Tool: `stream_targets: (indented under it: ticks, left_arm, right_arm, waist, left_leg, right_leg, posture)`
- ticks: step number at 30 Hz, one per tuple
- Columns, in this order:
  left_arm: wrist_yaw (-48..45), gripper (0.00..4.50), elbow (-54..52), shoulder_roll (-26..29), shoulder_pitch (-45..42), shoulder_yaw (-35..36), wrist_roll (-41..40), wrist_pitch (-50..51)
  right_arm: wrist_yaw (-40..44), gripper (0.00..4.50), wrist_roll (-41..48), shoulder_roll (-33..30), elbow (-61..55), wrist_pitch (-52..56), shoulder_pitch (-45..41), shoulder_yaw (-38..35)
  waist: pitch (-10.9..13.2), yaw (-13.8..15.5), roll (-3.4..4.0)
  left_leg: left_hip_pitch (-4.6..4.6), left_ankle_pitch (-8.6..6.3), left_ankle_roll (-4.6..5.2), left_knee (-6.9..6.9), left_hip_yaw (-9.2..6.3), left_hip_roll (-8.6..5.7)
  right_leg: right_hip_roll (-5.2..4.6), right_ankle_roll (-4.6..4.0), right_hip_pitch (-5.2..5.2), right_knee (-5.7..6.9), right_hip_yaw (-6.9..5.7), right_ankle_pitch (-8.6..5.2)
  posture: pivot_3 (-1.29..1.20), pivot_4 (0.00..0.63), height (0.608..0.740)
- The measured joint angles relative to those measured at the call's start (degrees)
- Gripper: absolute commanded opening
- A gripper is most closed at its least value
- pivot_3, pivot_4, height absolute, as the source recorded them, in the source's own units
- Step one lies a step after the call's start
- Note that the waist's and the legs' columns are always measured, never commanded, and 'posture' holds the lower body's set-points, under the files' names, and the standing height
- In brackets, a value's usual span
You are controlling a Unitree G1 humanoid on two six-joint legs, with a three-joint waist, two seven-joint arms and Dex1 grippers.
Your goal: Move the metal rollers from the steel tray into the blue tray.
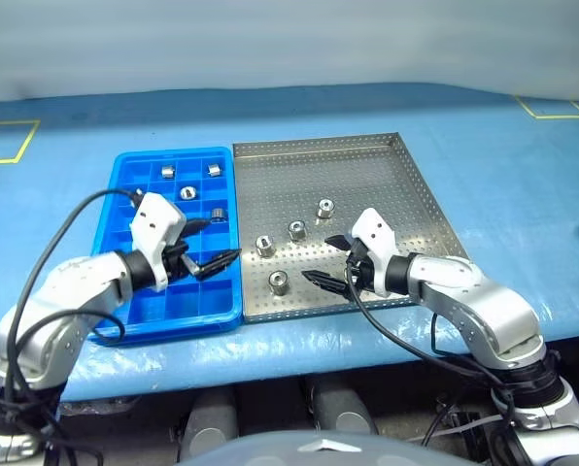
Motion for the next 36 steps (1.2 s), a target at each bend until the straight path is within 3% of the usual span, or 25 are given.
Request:
stream_targets:
  ticks: [5, 18, 26, 36]
  left_arm:
    - [-7.1, 4.45, 7.7, 0.2, -11.6, -8.1, 2.5, -0.7]
    - [-12.9, 4.45, 35.8, -11.7, -30.3, -21.1, 12.2, -0.8]
    - [-12.7, 4.45, 49.1, -16.4, -34.7, -25.2, 21.1, -4.1]
    - [-11.6, 4.45, 53.3, -18.9, -34.9, -26.6, 27.4, -5.6]
  right_arm:
    - [-1.5, 4.5, 0.1, 1.3, -1.0, 0.0, 1.5, -1.0]
    - [-6.0, 4.5, 0.9, 2.9, -6.0, 0.1, 6.6, -3.6]
    - [-7.9, 4.5, 1.2, 3.2, -7.0, 0.2, 7.6, -4.9]
    - [-8.8, 4.5, 2.0, 3.6, -7.2, 0.2, 8.5, -5.0]
  waist:
    - [0.0, -0.9, 0.01]
    - [0.0, -4.0, 0.03]
    - [0.0, -6.3, 0.03]
    - [0.0, -7.6, 0.03]
  left_leg:
    - [-0.03, -0.02, 0.03, -0.03, -0.01, 0.0]
    - [-0.07, -0.02, 0.05, -0.04, -0.05, -0.01]
    - [-0.08, -0.03, 0.05, -0.06, -0.06, -0.01]
    - [-0.09, -0.03, 0.05, -0.06, -0.06, -0.02]
  right_leg:
    - [0.01, 0.23, -0.02, -0.02, 0.01, 0.13]
    - [0.03, 0.36, -0.04, -0.01, 0.02, 0.2]
    - [0.03, 0.38, -0.05, 0.0, 0.03, 0.21]
    - [0.02, 0.42, -0.05, 0.0, 0.05, 0.22]
  posture:
    - [-0.15, 0.15, 0.74]
    - [-0.24, 0.15, 0.74]
    - [-0.26, 0.15, 0.74]
    - [-0.25, 0.15, 0.74]
